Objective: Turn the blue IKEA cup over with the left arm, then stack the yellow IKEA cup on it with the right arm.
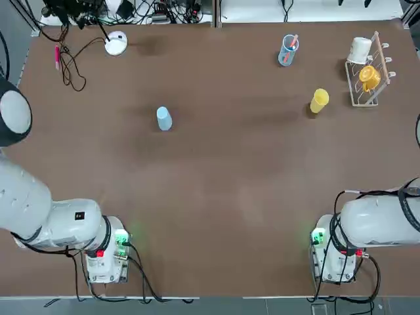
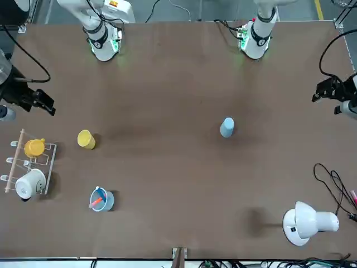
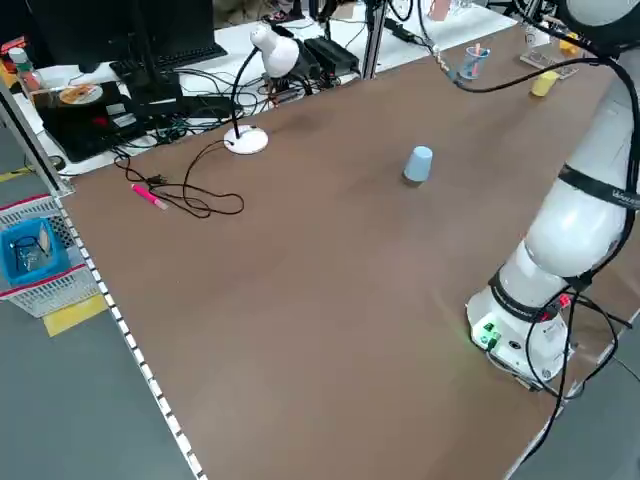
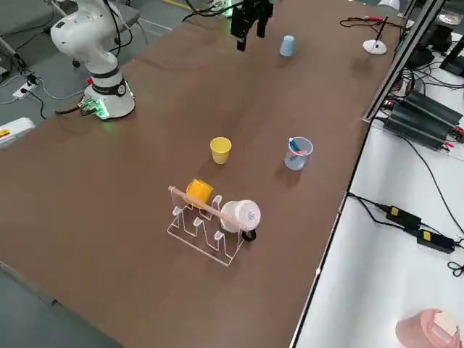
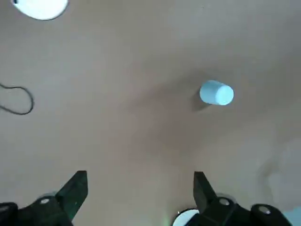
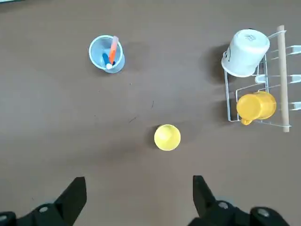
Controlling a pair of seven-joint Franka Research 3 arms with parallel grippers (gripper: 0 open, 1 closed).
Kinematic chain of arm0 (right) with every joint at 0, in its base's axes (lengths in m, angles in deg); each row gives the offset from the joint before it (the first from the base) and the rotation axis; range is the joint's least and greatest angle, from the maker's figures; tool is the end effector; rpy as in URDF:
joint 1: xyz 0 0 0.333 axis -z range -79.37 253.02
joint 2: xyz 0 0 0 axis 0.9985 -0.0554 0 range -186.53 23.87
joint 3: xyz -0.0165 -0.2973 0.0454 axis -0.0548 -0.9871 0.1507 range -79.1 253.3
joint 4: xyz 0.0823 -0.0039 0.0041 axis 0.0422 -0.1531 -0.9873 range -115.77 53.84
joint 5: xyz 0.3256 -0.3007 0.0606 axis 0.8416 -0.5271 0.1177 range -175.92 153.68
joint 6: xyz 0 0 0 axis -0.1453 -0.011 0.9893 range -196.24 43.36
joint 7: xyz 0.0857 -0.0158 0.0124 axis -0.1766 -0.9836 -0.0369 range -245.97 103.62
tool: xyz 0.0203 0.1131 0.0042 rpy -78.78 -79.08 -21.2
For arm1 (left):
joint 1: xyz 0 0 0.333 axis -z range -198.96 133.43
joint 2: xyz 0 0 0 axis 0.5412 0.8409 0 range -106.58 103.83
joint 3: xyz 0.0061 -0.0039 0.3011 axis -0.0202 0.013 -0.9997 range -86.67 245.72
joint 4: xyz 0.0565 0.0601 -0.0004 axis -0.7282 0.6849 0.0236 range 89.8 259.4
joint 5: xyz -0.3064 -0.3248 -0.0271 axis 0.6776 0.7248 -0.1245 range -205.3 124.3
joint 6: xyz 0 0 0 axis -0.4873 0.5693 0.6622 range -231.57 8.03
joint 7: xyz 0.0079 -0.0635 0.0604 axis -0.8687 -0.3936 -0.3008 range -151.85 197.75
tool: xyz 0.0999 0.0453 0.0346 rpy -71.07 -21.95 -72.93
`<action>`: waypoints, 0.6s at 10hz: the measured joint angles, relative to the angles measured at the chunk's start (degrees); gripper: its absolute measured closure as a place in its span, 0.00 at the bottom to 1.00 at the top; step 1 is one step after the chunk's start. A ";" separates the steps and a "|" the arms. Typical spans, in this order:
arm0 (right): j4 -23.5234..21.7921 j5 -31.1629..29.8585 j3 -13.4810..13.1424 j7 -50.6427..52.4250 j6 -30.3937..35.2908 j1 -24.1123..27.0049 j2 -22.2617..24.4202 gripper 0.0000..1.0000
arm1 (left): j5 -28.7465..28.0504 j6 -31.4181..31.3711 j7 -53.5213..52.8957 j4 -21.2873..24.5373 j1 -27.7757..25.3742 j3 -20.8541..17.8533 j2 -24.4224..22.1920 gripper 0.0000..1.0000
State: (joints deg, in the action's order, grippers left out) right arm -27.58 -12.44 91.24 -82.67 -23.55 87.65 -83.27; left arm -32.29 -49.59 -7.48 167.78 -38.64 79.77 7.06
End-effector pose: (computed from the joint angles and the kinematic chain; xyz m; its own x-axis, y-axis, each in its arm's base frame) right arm 0.6236 0.0329 0.6016 0.9891 -0.1415 0.0394 -0.1421 -0.9898 0.0130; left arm 0.6340 0.0448 0.5496 0.8989 -0.4306 -0.0804 -0.4065 -0.8884 0.2133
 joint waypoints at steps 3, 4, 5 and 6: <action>-0.01 0.00 0.01 0.00 0.04 0.00 0.00 0.00 | 4.52 0.25 -10.68 0.05 -0.04 0.91 2.50 0.01; -0.01 0.00 0.00 0.00 0.04 0.00 0.00 0.00 | 8.84 0.35 -18.16 0.15 -2.40 0.70 3.60 0.01; -0.01 0.00 -0.01 0.00 0.01 0.00 0.00 0.00 | 13.79 0.42 -26.21 0.27 -5.02 0.48 5.25 0.01; -0.01 0.00 -0.01 0.00 0.00 0.00 0.00 0.00 | 17.27 0.43 -32.92 0.33 -6.65 0.34 7.05 0.01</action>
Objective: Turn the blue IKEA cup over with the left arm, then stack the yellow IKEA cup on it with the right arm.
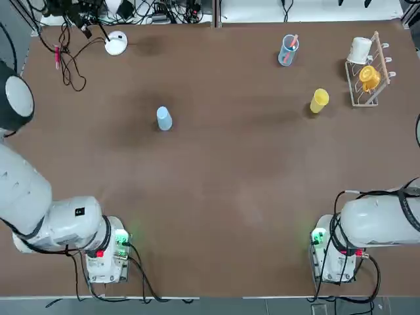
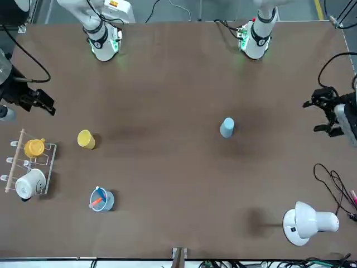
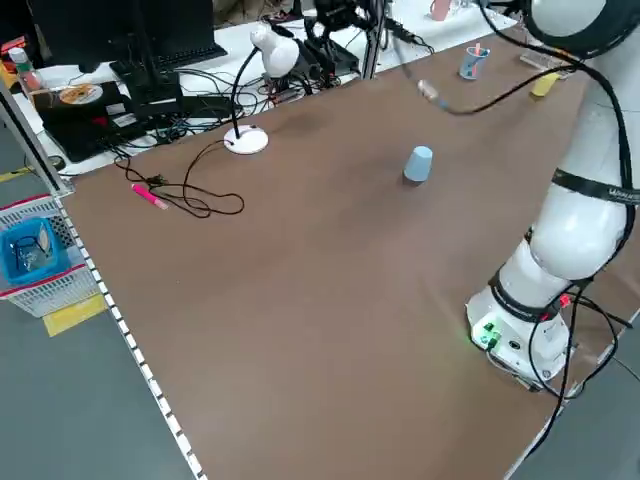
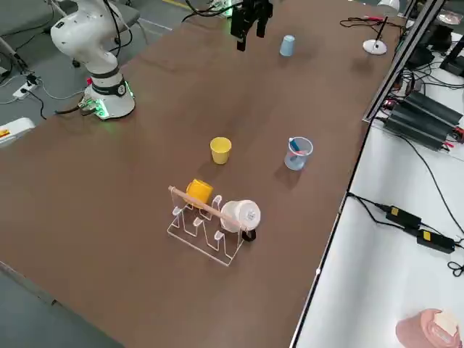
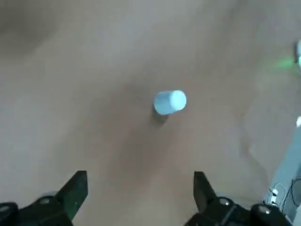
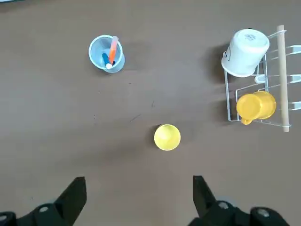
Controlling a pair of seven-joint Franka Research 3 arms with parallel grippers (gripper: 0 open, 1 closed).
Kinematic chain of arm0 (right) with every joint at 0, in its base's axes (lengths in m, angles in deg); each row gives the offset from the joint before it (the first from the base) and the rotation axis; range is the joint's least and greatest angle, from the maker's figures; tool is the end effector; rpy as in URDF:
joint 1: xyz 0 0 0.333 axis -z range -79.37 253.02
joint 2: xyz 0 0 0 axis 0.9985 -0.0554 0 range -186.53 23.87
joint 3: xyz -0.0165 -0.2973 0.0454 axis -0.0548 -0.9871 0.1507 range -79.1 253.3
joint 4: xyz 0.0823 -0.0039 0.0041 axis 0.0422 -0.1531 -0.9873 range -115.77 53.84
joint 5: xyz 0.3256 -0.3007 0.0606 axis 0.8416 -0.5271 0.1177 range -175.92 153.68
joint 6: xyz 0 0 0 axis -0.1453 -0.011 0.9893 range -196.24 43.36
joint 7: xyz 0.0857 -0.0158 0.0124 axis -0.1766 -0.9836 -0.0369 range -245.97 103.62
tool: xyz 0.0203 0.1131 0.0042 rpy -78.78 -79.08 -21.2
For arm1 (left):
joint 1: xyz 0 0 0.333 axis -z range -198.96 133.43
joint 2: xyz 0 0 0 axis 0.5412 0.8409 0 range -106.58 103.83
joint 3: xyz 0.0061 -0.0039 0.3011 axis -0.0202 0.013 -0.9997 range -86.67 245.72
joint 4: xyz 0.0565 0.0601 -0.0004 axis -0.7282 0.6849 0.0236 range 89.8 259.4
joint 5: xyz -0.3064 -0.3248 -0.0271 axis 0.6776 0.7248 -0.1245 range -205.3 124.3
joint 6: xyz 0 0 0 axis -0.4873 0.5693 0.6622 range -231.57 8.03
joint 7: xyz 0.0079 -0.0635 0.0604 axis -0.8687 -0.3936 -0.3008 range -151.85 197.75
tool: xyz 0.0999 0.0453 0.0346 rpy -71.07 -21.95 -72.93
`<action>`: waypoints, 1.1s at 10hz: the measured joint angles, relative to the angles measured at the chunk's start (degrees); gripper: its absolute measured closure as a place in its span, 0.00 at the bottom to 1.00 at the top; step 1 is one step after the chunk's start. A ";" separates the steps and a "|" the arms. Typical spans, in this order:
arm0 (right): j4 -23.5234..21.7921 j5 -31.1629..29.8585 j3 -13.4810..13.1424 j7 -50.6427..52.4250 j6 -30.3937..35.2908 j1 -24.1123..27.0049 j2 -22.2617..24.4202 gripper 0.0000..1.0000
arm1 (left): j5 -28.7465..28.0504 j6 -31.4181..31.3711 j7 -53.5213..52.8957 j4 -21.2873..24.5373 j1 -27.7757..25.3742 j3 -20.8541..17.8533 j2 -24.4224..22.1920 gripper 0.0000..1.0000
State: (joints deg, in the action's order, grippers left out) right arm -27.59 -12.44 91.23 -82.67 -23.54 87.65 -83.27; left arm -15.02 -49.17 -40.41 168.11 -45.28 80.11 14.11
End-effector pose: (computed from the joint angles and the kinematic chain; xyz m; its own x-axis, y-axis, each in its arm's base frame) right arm 0.6235 0.0328 0.6015 0.9891 -0.1417 0.0390 -0.1423 -0.9897 0.0131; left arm 0.6542 0.0837 0.4777 0.6588 -0.7107 0.2468 -0.7259 -0.5141 0.4569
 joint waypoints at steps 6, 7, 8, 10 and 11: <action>-0.10 0.00 0.00 0.00 0.14 0.00 0.00 0.00 | 12.08 -1.19 -23.62 12.47 -4.02 -0.04 4.20 0.01; -0.10 0.00 0.00 0.00 0.19 -0.01 0.00 0.00 | 14.03 -3.04 -27.89 15.51 -4.27 -0.04 5.63 0.01; -0.13 0.00 0.00 0.00 0.28 -0.01 0.00 0.00 | 15.90 -4.82 -32.32 17.92 -4.19 0.05 6.98 0.01; -0.16 0.00 0.01 0.00 0.34 -0.01 0.02 0.00 | 20.22 -6.96 -42.49 20.33 -3.90 0.75 10.36 0.01; -0.16 0.00 0.01 0.00 0.35 -0.01 0.05 0.00 | 22.94 -8.34 -48.81 21.46 -3.86 1.96 12.39 0.01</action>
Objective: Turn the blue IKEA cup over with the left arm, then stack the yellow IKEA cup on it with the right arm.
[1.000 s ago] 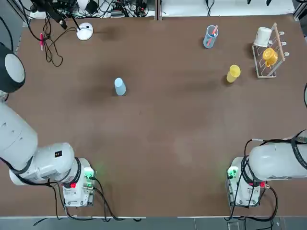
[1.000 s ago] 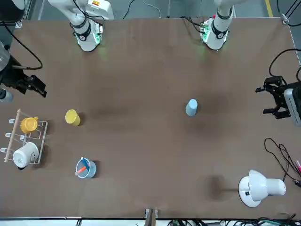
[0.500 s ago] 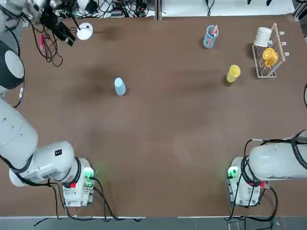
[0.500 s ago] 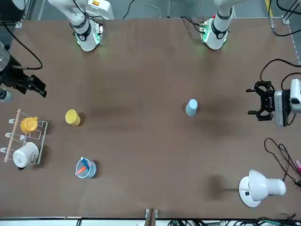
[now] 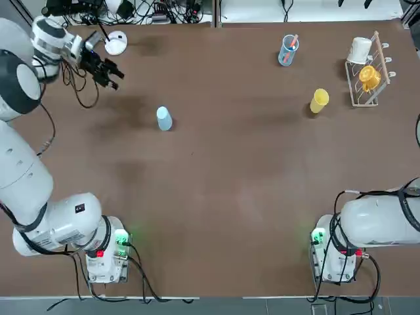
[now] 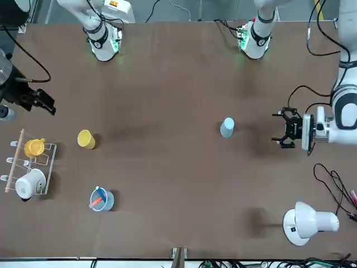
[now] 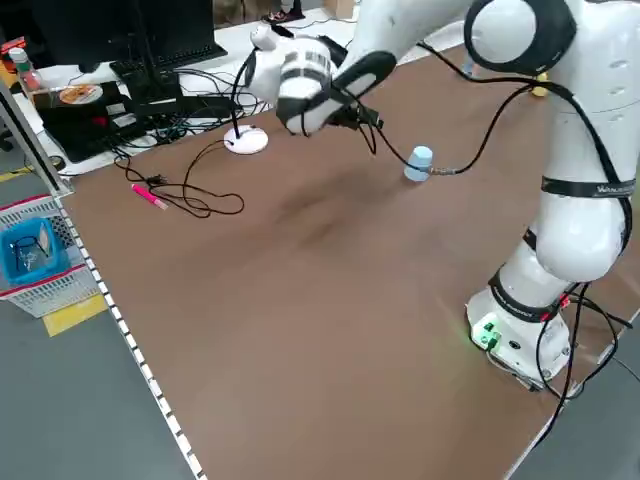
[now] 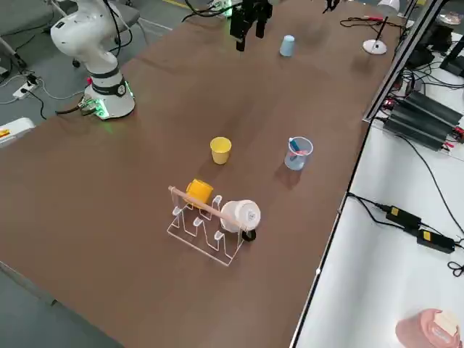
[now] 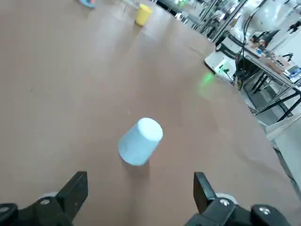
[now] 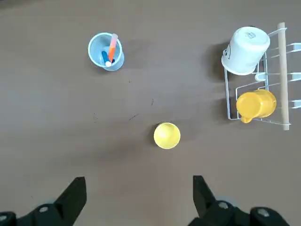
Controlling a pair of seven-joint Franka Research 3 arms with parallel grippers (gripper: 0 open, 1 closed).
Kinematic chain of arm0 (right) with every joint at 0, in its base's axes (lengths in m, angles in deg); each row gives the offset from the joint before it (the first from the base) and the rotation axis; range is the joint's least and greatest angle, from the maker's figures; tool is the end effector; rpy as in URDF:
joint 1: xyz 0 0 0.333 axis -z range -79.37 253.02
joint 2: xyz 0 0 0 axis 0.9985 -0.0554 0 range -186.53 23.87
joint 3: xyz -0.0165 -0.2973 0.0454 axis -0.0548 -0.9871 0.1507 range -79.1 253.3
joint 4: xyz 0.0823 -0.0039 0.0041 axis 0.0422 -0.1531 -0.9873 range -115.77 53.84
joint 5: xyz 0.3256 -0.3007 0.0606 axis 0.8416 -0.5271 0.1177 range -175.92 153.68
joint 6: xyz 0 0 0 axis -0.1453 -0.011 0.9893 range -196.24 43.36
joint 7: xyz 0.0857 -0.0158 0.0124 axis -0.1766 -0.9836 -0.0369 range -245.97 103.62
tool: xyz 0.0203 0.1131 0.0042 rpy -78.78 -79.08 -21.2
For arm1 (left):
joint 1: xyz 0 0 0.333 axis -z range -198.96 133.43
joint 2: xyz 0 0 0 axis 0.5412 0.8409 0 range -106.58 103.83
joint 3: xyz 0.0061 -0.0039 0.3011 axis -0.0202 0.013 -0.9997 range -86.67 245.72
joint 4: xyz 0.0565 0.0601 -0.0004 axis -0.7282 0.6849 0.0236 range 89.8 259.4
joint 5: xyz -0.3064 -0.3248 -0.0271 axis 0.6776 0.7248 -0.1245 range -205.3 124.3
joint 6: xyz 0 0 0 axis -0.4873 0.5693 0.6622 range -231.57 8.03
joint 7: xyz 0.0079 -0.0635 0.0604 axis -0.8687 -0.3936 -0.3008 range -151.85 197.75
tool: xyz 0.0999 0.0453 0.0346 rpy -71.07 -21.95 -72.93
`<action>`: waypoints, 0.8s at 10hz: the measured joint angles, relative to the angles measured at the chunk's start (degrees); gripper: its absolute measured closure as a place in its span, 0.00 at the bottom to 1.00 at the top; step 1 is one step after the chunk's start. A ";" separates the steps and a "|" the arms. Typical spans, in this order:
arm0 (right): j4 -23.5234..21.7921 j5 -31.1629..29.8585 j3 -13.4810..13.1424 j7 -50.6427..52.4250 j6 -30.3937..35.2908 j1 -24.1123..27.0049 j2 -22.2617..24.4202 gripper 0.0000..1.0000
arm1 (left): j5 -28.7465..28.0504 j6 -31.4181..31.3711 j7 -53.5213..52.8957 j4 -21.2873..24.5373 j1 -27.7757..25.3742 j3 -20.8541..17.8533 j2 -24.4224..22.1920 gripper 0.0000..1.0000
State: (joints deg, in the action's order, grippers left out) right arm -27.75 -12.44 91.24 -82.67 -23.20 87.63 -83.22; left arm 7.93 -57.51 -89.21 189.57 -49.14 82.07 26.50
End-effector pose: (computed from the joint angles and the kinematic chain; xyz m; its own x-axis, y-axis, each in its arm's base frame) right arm 0.6225 0.0331 0.6000 0.9895 -0.1413 0.0314 -0.1418 -0.9898 0.0147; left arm 0.6004 0.0603 0.1977 0.3527 -0.5323 0.7696 -0.9002 0.0316 0.4343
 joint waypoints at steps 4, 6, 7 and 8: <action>-0.01 0.00 0.00 0.00 0.00 0.00 0.07 0.00 | 5.99 -4.91 -16.10 1.49 0.47 5.43 7.63 0.01; -0.01 0.00 0.01 0.00 -0.05 -0.01 0.28 0.00 | 7.02 -4.94 -22.05 3.26 0.47 6.19 11.23 0.01; 0.00 0.00 0.01 0.00 -0.06 -0.01 0.34 0.00 | 7.29 -4.94 -24.33 3.59 0.48 6.39 12.41 0.01; -0.01 0.00 0.01 0.00 -0.07 -0.01 0.34 0.00 | 7.42 -4.93 -25.59 4.09 0.49 6.61 12.91 0.01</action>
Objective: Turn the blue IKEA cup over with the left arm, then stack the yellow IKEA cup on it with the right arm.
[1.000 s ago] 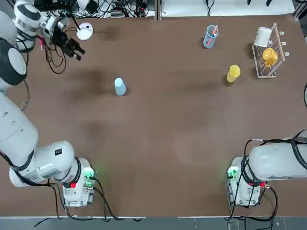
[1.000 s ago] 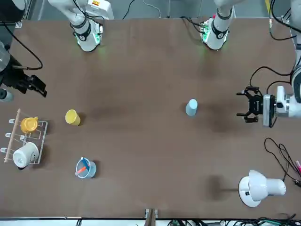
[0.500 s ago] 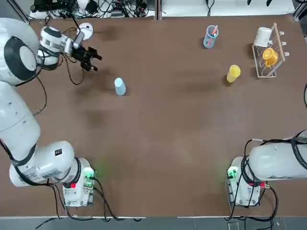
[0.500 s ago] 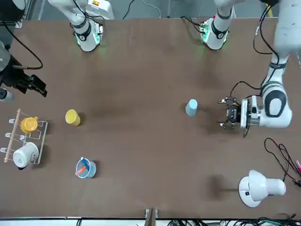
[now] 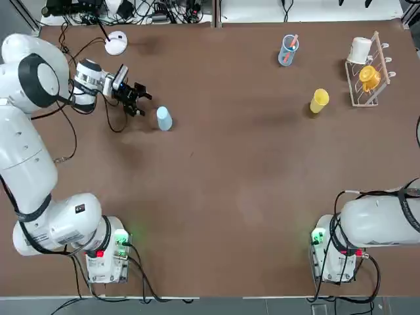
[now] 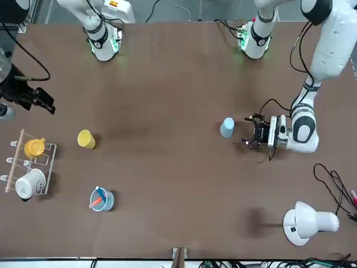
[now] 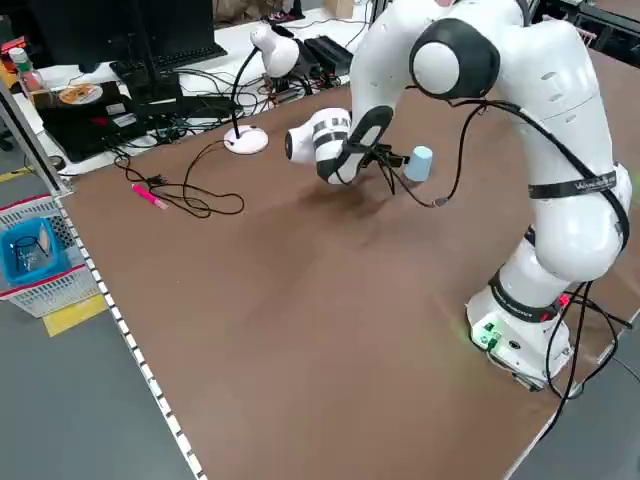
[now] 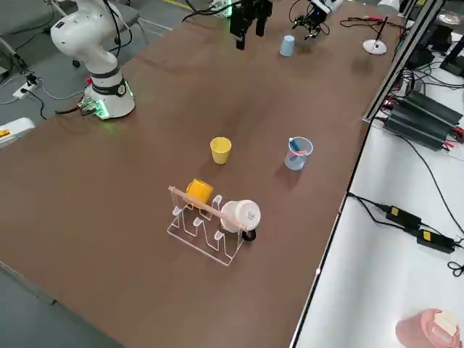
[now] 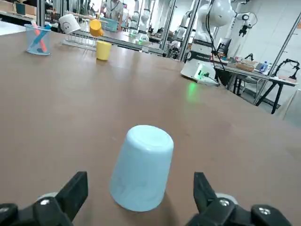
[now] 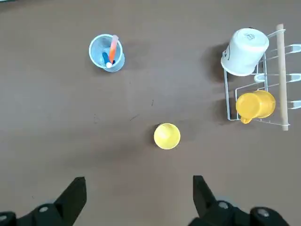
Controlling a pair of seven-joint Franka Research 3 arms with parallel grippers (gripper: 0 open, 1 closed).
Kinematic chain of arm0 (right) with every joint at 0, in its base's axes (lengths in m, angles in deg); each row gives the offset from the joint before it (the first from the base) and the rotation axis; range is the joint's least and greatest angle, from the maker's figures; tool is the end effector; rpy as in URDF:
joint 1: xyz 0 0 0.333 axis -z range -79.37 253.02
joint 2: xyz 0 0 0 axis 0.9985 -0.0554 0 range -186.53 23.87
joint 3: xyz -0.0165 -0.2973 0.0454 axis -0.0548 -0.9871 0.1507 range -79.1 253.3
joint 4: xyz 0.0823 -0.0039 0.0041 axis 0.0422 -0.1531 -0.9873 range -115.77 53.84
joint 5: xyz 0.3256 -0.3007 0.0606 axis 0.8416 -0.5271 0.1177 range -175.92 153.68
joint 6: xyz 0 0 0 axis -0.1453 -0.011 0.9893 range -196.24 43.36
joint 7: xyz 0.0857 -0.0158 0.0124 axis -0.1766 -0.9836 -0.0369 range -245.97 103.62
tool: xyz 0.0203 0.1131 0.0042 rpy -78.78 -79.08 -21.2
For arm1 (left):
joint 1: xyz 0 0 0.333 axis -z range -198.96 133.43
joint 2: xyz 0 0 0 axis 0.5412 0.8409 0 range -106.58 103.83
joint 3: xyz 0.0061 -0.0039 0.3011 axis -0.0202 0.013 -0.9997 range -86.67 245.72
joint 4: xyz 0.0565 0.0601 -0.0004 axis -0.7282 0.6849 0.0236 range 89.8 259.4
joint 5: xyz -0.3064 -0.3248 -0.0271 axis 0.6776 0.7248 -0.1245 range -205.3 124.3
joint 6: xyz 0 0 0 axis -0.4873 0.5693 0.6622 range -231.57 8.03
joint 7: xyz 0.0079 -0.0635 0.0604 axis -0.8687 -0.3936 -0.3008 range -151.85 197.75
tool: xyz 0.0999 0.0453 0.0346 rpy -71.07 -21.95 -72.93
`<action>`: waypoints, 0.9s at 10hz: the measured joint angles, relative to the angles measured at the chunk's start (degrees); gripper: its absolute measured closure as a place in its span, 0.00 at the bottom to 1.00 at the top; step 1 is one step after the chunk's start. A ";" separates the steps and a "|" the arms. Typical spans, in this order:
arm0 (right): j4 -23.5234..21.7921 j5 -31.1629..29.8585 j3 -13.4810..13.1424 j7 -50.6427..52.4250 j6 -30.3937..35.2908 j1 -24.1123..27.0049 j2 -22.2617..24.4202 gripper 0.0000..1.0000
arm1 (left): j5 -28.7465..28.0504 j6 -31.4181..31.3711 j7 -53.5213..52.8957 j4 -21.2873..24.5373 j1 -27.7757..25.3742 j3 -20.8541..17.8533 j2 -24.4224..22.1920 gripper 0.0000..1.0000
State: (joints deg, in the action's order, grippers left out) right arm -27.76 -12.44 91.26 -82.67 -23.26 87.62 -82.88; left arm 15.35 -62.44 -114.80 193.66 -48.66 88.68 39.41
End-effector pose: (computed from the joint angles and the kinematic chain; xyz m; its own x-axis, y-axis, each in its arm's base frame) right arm 0.6210 0.0334 0.6037 0.9893 -0.1408 0.0381 -0.1414 -0.9899 0.0137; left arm 0.5511 -0.0313 0.0596 0.1456 -0.3239 0.9348 -0.9421 0.2431 0.2309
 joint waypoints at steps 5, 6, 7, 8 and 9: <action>0.00 0.00 0.05 0.00 -0.05 -0.08 0.00 0.00 | 2.04 -1.62 -5.99 1.52 3.49 0.68 1.44 0.01; -0.01 0.00 0.05 0.00 -0.07 -0.09 0.00 0.00 | 2.40 -3.06 -7.54 1.54 4.02 0.68 1.55 0.01; -0.03 0.00 0.05 0.00 -0.07 -0.09 0.00 0.00 | 2.62 -3.49 -8.67 1.57 4.13 0.68 1.75 0.01; -0.05 0.00 0.05 0.00 -0.06 -0.09 0.00 0.00 | 3.08 -3.54 -10.38 1.58 4.18 0.68 2.13 0.01; -0.08 0.00 0.05 0.00 -0.01 -0.09 0.00 0.00 | 3.58 -3.55 -11.90 1.63 4.46 0.69 2.72 0.01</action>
State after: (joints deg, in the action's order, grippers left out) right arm -27.83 -12.44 91.30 -82.67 -23.27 87.54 -82.88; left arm 18.93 -65.99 -126.70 195.29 -44.20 89.37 42.13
